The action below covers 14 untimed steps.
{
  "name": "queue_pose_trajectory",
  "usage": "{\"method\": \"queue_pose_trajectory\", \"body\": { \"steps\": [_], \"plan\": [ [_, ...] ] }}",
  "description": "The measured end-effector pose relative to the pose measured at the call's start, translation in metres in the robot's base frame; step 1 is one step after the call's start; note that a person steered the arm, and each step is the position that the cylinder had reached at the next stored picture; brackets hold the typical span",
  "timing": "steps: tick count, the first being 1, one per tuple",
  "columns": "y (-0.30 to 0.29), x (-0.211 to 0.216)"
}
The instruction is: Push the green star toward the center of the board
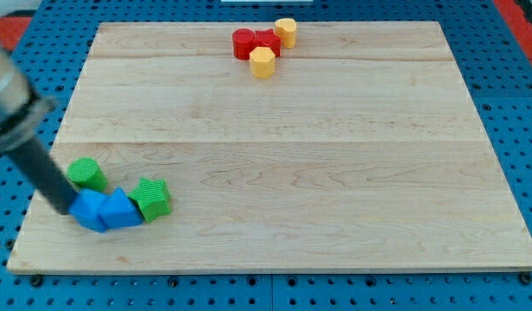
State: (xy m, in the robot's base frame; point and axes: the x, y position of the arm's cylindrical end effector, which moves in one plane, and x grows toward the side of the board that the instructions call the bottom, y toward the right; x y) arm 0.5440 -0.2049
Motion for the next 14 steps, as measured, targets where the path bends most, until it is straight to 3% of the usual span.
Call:
{"method": "queue_pose_trajectory", "body": {
  "steps": [1, 2, 3, 5, 7, 9, 10, 11, 12, 14],
  "plan": [
    [0.035, -0.001],
    [-0.017, 0.008],
    [0.027, 0.046],
    [0.148, 0.031],
    [0.124, 0.030],
    [-0.008, 0.006],
    [-0.027, -0.030],
    [0.053, -0.034],
    [0.091, -0.018],
    [0.096, -0.007]
  ]
}}
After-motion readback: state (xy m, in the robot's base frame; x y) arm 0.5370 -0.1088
